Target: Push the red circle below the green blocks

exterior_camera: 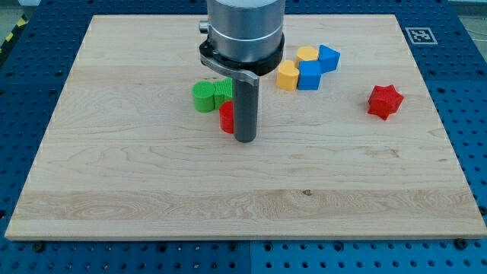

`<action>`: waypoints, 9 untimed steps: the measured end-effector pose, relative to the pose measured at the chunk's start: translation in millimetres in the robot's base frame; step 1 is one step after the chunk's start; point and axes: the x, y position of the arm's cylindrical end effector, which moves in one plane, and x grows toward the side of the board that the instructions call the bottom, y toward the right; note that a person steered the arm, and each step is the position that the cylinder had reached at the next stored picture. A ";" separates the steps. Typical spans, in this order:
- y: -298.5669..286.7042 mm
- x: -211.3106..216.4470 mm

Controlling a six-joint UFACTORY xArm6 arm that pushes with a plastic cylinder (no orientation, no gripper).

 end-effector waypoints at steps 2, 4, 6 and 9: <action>48.4 4.4; -2.0 -9.5; -38.0 -9.5; -19.1 -1.3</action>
